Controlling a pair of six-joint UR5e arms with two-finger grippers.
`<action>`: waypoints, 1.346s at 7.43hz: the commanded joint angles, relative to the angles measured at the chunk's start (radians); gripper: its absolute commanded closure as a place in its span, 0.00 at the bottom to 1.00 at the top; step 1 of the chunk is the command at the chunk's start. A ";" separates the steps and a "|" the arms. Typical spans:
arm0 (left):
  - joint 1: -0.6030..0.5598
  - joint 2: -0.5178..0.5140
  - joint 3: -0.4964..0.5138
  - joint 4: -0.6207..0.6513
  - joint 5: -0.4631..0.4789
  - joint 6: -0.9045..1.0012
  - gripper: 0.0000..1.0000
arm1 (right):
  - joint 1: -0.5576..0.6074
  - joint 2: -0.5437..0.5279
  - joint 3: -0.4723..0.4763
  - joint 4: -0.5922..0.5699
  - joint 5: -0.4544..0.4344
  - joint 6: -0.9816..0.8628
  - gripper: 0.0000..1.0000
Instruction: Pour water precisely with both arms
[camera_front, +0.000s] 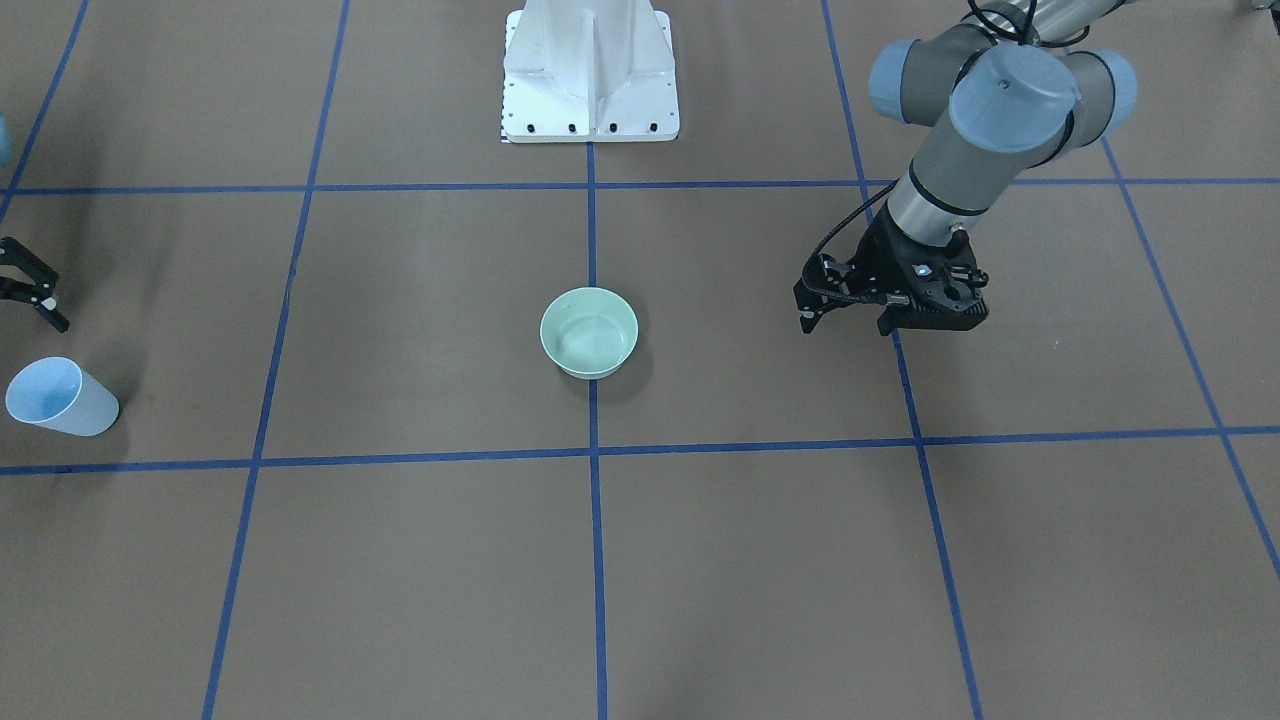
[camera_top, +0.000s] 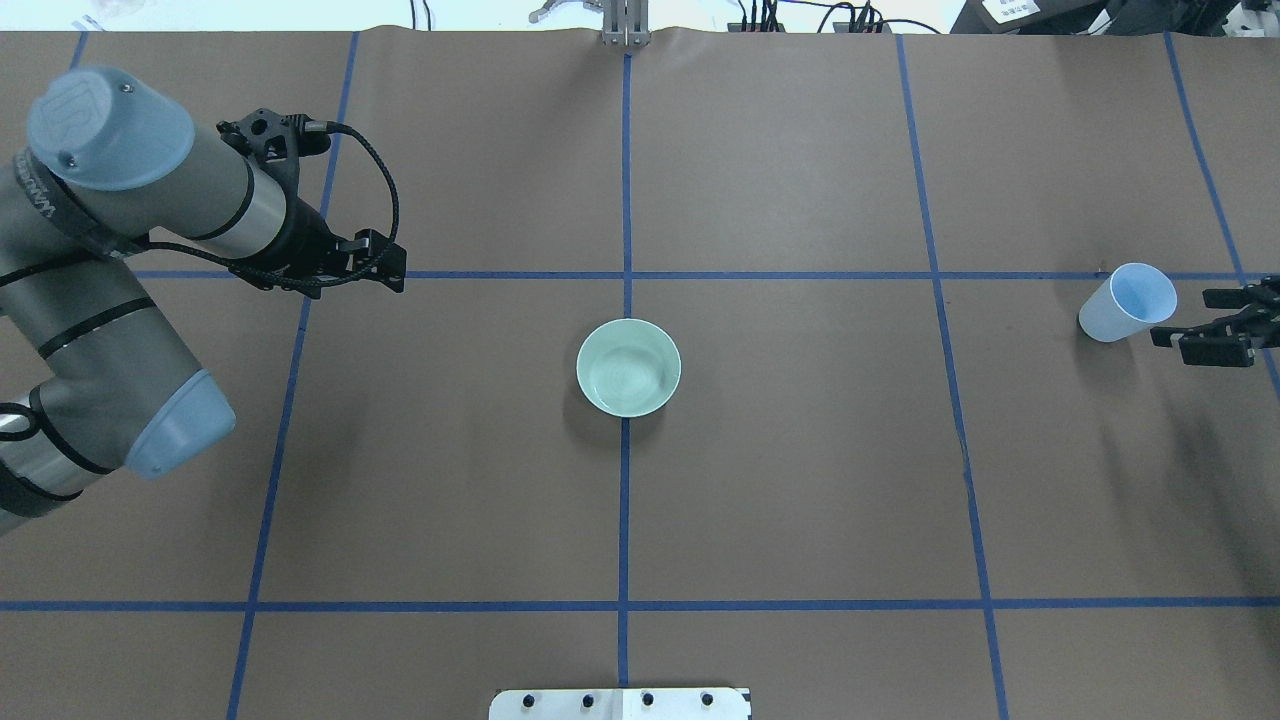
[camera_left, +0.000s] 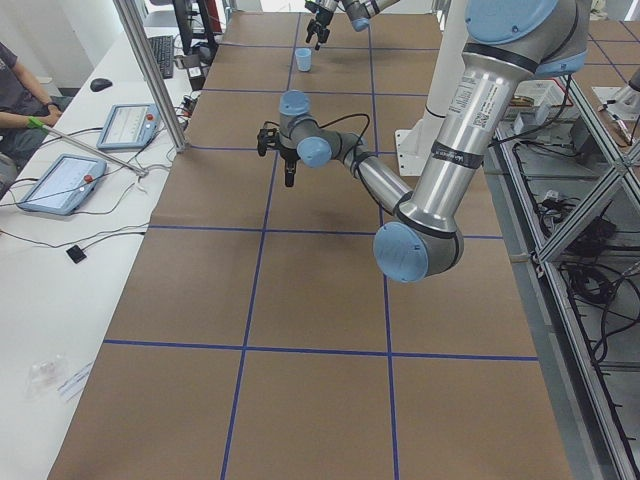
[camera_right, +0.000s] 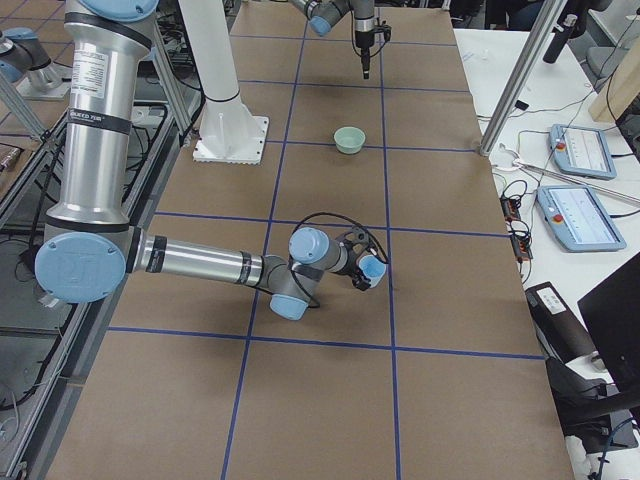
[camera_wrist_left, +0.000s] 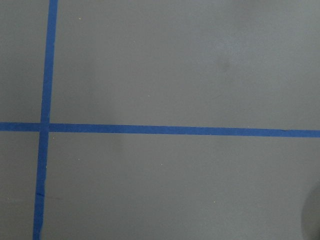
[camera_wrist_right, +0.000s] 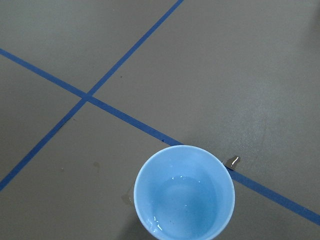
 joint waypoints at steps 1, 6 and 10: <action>0.002 -0.004 0.000 0.000 0.000 -0.015 0.00 | -0.032 0.018 -0.026 0.000 -0.023 -0.001 0.01; 0.000 -0.003 0.000 0.002 0.000 -0.015 0.00 | -0.069 0.039 -0.059 0.000 -0.085 -0.004 0.01; 0.000 -0.006 -0.002 0.002 0.000 -0.016 0.00 | -0.069 0.087 -0.096 0.002 -0.106 -0.001 0.01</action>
